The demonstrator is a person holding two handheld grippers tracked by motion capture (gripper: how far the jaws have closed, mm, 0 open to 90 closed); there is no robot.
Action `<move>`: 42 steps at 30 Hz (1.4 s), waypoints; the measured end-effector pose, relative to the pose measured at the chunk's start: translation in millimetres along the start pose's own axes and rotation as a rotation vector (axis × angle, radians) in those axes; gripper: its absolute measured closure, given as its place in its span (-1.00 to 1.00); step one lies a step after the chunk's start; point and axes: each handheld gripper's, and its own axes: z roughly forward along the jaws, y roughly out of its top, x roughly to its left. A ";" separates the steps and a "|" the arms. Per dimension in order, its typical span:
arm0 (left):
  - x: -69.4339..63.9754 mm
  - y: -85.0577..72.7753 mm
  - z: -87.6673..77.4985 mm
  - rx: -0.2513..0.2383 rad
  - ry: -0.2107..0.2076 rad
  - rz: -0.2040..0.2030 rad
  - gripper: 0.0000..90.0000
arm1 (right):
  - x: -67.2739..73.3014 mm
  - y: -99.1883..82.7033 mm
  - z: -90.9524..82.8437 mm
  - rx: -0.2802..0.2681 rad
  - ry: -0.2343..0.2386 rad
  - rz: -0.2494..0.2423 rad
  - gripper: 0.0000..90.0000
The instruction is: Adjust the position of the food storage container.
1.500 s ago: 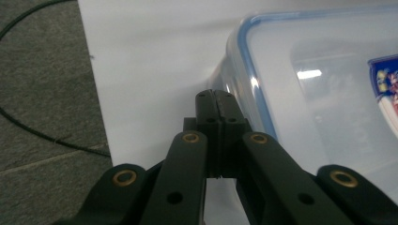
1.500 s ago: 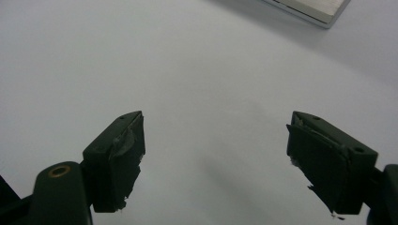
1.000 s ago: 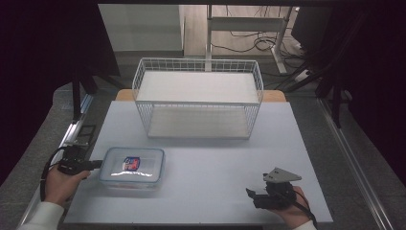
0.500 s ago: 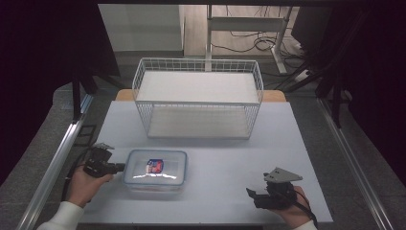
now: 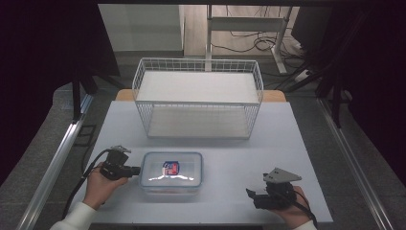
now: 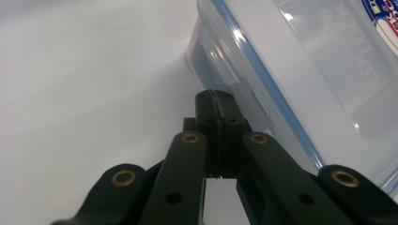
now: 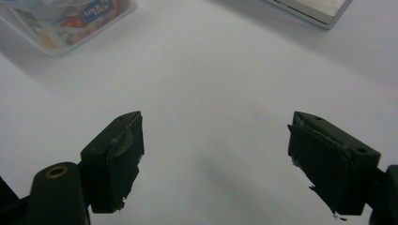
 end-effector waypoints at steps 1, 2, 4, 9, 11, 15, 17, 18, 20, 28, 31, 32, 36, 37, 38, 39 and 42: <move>-2.7 1.8 2.1 -0.003 -0.005 0.001 0.99 | 0.0 0.0 0.3 0.001 0.000 0.000 -0.58; -5.1 3.7 4.4 -0.005 -0.013 0.000 0.99 | 0.0 -0.1 0.6 0.002 0.000 0.000 -0.58; -10.6 7.9 8.6 -0.004 -0.023 0.009 0.99 | 0.0 -0.1 0.7 0.003 -0.001 0.001 -0.58; -26.1 17.7 18.9 0.006 -0.054 0.040 0.99 | -0.4 -0.2 0.1 0.001 -0.001 0.001 -0.58; -32.9 21.6 23.0 0.010 -0.061 0.051 0.99 | -0.6 -0.2 0.2 0.002 0.000 0.002 -0.58; -44.1 29.1 30.9 0.011 -0.079 0.069 0.99 | -0.2 -0.2 0.6 0.003 0.002 -0.001 -0.58; -47.8 32.1 33.7 0.013 -0.085 0.073 0.99 | -0.3 -0.2 0.3 0.002 0.002 -0.002 -0.58; -48.7 32.9 34.8 0.013 -0.091 0.070 0.99 | -0.5 -0.3 0.0 0.001 0.002 -0.001 -0.58; -49.2 33.2 35.5 0.011 -0.097 0.070 0.99 | -0.7 -0.3 -0.2 0.001 0.001 0.001 -0.58; -41.1 27.4 13.2 -0.074 -0.076 0.068 0.99 | 1.2 2.2 -4.2 -0.079 -0.026 -0.004 -0.57; -36.9 20.8 -0.9 -0.123 -0.074 0.055 0.99 | -0.2 1.9 -3.3 -0.087 -0.013 0.007 -0.57; -36.3 19.1 -5.0 -0.143 -0.077 0.053 0.96 | -0.8 1.6 -2.4 -0.086 -0.006 0.011 -0.57; -36.9 15.8 -13.5 -0.184 -0.061 0.062 0.78 | -1.6 1.5 1.5 -0.077 0.007 0.023 -0.57; -37.6 14.1 -17.8 -0.215 -0.070 0.075 0.69 | -1.2 1.8 1.9 -0.076 0.010 0.022 -0.57; -37.9 13.5 -19.9 -0.232 -0.079 0.078 0.56 | -0.6 2.1 2.1 -0.075 0.013 0.022 -0.57; -38.1 13.1 -22.1 -0.247 -0.080 0.072 0.37 | -0.1 2.1 2.6 -0.076 0.015 0.018 -0.57; -37.0 12.7 -26.8 -0.278 -0.095 0.034 -0.10 | 1.4 2.4 3.8 -0.075 0.024 0.013 -0.58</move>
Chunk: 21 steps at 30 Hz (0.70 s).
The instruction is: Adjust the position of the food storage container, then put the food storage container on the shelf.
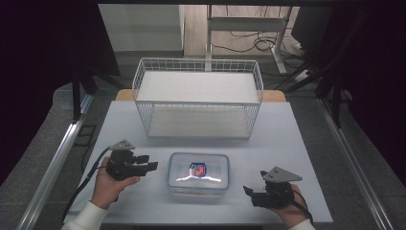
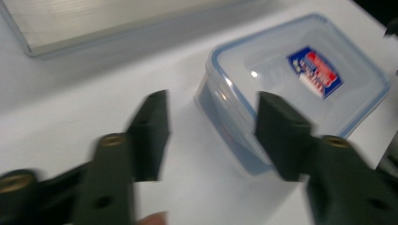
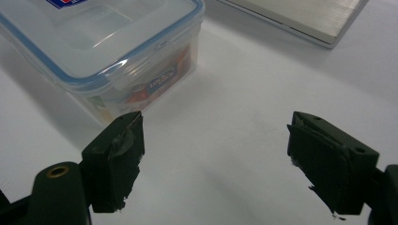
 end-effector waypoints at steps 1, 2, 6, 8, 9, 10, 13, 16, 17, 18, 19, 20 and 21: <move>0.0 0.0 -1.3 -0.005 -0.009 -0.013 -0.18 | 0.1 0.2 0.5 -0.001 0.004 0.003 -0.58; -0.2 -0.2 -2.1 -0.011 -0.016 -0.019 -0.24 | 0.0 0.4 0.8 0.000 0.009 0.006 -0.58; -2.7 -1.7 -2.4 -0.004 -0.022 -0.026 -0.40 | 1.2 2.2 2.7 0.002 0.020 0.019 -0.58; -3.4 -2.4 -1.1 0.000 -0.029 -0.029 -0.43 | 1.7 3.2 3.0 -0.002 0.039 0.031 -0.59; -3.7 -2.7 -0.1 -0.001 -0.034 -0.033 -0.45 | 1.7 3.7 3.0 -0.003 0.051 0.044 -0.59; -3.7 -2.7 -0.1 -0.001 -0.034 -0.033 -0.47 | 1.7 3.7 3.0 -0.003 0.051 0.044 -0.59; -6.9 -4.6 3.7 -0.022 -0.072 -0.058 -0.58 | 0.5 5.4 4.8 -0.002 0.090 0.098 -0.61; -8.0 -5.0 6.3 -0.026 -0.111 -0.064 -0.66 | 1.6 7.2 6.4 0.004 0.096 0.107 -0.64; -8.7 -5.4 8.2 -0.027 -0.131 -0.067 -0.67 | 3.9 9.2 9.0 0.010 0.106 0.110 -0.67; -8.9 -5.6 9.1 -0.023 -0.141 -0.079 -0.67 | 5.2 10.3 10.2 0.014 0.116 0.114 -0.67; -8.6 -5.7 10.3 -0.020 -0.148 -0.084 -0.67 | 6.9 11.3 11.5 0.017 0.124 0.119 -0.68; -8.2 -5.7 11.5 -0.015 -0.153 -0.087 -0.67 | 8.0 12.2 12.7 0.021 0.131 0.119 -0.68; -7.6 -5.9 13.3 -0.011 -0.158 -0.090 -0.67 | 8.8 12.9 14.4 0.019 0.140 0.121 -0.68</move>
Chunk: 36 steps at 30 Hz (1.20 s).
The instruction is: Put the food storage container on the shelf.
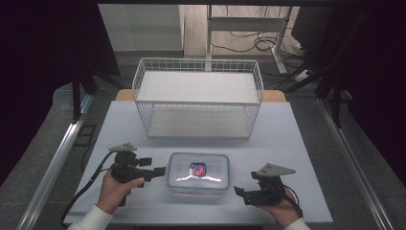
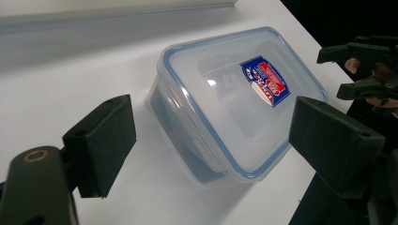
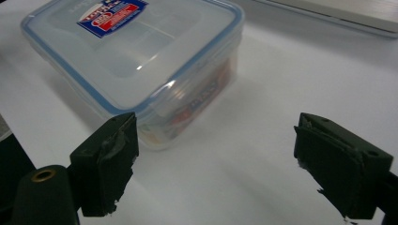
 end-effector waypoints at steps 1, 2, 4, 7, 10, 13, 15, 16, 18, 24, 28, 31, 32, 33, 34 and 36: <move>0.6 -0.1 2.1 0.006 -0.005 -0.005 -0.67 | 0.8 0.8 1.3 0.003 0.008 0.005 -0.69; 1.4 -0.4 4.5 0.009 -0.009 -0.009 -0.67 | 1.0 1.7 2.7 0.001 0.016 0.006 -0.69; 3.1 -0.6 9.7 0.004 -0.032 -0.020 -0.67 | 1.5 3.9 5.2 -0.001 0.035 0.017 -0.70; 9.1 0.4 19.7 0.007 -0.069 -0.049 -0.68 | 2.1 7.3 9.6 0.006 0.063 0.036 -0.73; 13.9 0.5 30.2 0.027 -0.097 -0.076 -0.67 | 1.7 9.4 14.9 0.013 0.093 0.053 -0.76; 16.4 -0.2 35.6 0.039 -0.107 -0.085 -0.64 | 0.5 10.6 19.1 0.009 0.115 0.072 -0.76; 19.5 -0.8 40.2 0.055 -0.117 -0.098 -0.62 | -0.5 11.2 20.1 0.006 0.120 0.083 -0.76; 21.6 -1.5 43.9 0.058 -0.132 -0.113 -0.60 | -1.2 11.4 20.3 0.005 0.117 0.084 -0.76; 22.4 -2.4 47.8 0.065 -0.154 -0.121 -0.55 | -2.3 11.4 20.5 0.002 0.114 0.087 -0.76; 24.6 -5.5 55.7 0.110 -0.183 -0.132 -0.50 | -3.7 12.7 21.6 0.004 0.112 0.088 -0.76; 24.3 -7.1 57.7 0.122 -0.184 -0.137 -0.43 | -6.0 16.9 26.9 0.000 0.136 0.113 -0.76; 26.2 -7.0 56.8 0.125 -0.187 -0.151 -0.36 | -8.1 19.9 33.1 -0.001 0.181 0.153 -0.77; 26.9 -7.2 56.8 0.122 -0.190 -0.157 -0.35 | -8.5 21.1 35.3 0.001 0.191 0.161 -0.78; 27.5 -7.2 56.5 0.123 -0.192 -0.160 -0.33 | -8.7 22.2 37.8 0.004 0.201 0.169 -0.78; 27.5 -7.2 56.5 0.123 -0.192 -0.160 -0.32 | -8.6 23.5 40.4 0.010 0.210 0.178 -0.79; 28.6 -7.1 56.0 0.125 -0.197 -0.164 -0.30 | -8.7 26.1 45.3 0.019 0.227 0.190 -0.79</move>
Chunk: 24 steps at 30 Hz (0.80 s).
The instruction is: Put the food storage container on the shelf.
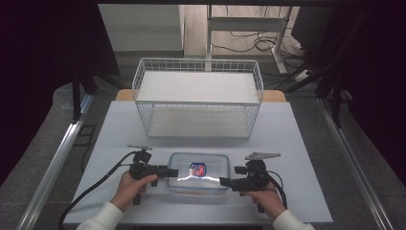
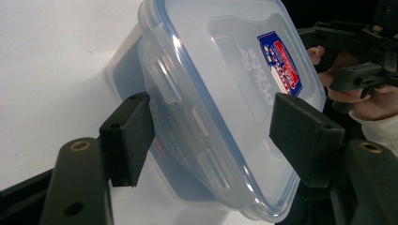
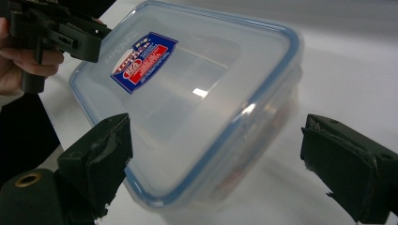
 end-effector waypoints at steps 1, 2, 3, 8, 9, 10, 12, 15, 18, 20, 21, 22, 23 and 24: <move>0.3 -0.1 0.0 -0.001 -0.001 0.001 -0.30 | -0.2 1.4 2.5 0.005 0.009 0.012 -0.80; 0.3 -0.2 -0.1 -0.001 -0.002 -0.002 -0.29 | -0.6 2.7 5.1 0.009 0.010 0.022 -0.80; 0.4 -0.1 -0.4 0.000 -0.002 -0.004 -0.29 | -1.2 3.7 7.5 0.014 0.012 0.028 -0.80; 0.5 -0.1 -0.6 -0.001 -0.004 -0.008 -0.27 | -5.3 7.7 16.7 0.042 0.038 0.079 -0.79; 0.5 -0.1 -0.5 -0.003 -0.004 -0.012 -0.27 | -6.1 8.1 18.3 0.048 0.045 0.089 -0.79; 0.7 0.0 -0.6 -0.002 -0.005 -0.010 -0.27 | -7.1 8.7 19.9 0.054 0.058 0.103 -0.78; 0.8 0.1 -0.6 -0.003 -0.005 -0.012 -0.26 | -8.7 9.5 22.5 0.064 0.065 0.125 -0.78; 0.8 0.1 -0.6 -0.003 -0.006 -0.012 -0.26 | -11.7 10.5 24.7 0.070 0.066 0.152 -0.76; 0.8 0.0 -0.6 -0.004 -0.006 -0.011 -0.26 | -13.6 10.5 25.2 0.075 0.069 0.176 -0.73; 0.6 -0.1 -0.8 -0.003 -0.005 -0.012 -0.26 | -14.0 10.2 24.6 0.079 0.071 0.187 -0.69; 0.6 -0.2 -0.8 -0.004 -0.004 -0.012 -0.26 | -14.0 10.2 23.8 0.080 0.072 0.195 -0.66; 0.6 -0.3 -0.9 -0.004 -0.004 -0.011 -0.26 | -14.1 10.2 22.8 0.080 0.071 0.207 -0.62; 0.6 -0.3 -0.9 -0.004 -0.004 -0.011 -0.25 | -13.9 10.0 21.5 0.084 0.071 0.219 -0.58; 0.2 -0.9 -1.3 -0.003 -0.003 -0.009 -0.25 | -13.3 9.4 20.2 0.083 0.071 0.223 -0.54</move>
